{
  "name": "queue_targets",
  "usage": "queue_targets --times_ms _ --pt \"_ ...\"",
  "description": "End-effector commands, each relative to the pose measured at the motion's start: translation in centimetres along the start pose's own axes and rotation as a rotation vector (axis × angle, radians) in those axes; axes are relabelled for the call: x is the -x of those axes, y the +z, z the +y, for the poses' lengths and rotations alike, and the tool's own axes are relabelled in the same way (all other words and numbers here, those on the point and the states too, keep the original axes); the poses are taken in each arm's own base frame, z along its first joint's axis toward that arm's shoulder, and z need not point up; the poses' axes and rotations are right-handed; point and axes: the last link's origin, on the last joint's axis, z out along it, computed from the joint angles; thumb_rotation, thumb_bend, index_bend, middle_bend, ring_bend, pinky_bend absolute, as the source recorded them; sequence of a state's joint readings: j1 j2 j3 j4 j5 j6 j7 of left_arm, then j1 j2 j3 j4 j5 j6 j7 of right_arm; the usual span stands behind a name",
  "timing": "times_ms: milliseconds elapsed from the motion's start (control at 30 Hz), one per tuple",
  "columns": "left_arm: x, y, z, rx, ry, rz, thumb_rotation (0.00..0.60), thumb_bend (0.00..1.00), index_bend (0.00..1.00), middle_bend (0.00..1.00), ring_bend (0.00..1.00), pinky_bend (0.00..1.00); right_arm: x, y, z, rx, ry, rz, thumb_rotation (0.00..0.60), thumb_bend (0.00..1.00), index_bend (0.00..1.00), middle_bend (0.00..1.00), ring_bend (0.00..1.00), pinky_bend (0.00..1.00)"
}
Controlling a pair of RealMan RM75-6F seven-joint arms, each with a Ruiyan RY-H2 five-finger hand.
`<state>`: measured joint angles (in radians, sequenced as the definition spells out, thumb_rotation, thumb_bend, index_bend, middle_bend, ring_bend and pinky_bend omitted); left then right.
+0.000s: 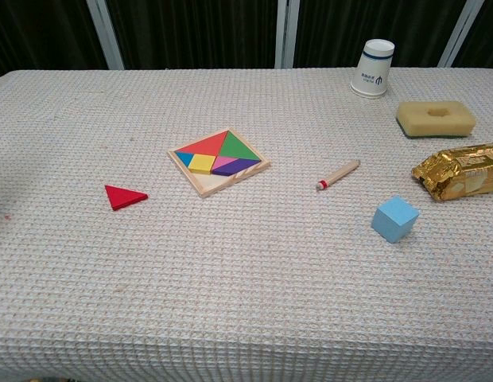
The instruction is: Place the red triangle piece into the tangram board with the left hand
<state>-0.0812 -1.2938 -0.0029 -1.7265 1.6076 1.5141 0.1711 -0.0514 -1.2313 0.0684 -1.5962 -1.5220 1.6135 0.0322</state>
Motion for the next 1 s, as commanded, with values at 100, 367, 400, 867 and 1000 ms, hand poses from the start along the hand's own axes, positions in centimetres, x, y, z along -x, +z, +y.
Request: queue_targets --times_ms 100,367,400,867,1000 --pt "0.7 0.6 1.0 0.042 -0.039 -0.040 0.600 0.11 0.20 0.12 0.02 0.05 -0.1 0.0 -0.1 -0.002 0.003 -0.004 0.600 0.14 0.00 0.00 0.00 0.02" --pt "2.4 3.4 3.2 0.145 -0.064 -0.095 0.600 0.11 0.20 0.12 0.02 0.05 0.1 -0.1 -0.2 -0.008 -0.004 -0.018 0.600 0.14 0.00 0.00 0.00 0.02" --pt "2.7 3.8 3.5 0.158 -0.062 -0.102 0.600 0.11 0.20 0.12 0.02 0.05 0.1 -0.1 -0.1 -0.007 -0.006 -0.019 0.600 0.14 0.00 0.00 0.00 0.02" --pt "6.7 10.0 6.3 0.225 -0.083 -0.208 0.600 0.11 0.21 0.12 0.02 0.05 0.1 -0.4 -0.5 -0.030 -0.002 -0.018 0.600 0.14 0.00 0.00 0.00 0.02" --pt "7.4 11.0 6.8 0.225 -0.102 -0.223 0.600 0.11 0.21 0.12 0.02 0.05 0.1 -0.4 -0.4 -0.024 -0.004 -0.017 0.600 0.14 0.00 0.00 0.00 0.02"
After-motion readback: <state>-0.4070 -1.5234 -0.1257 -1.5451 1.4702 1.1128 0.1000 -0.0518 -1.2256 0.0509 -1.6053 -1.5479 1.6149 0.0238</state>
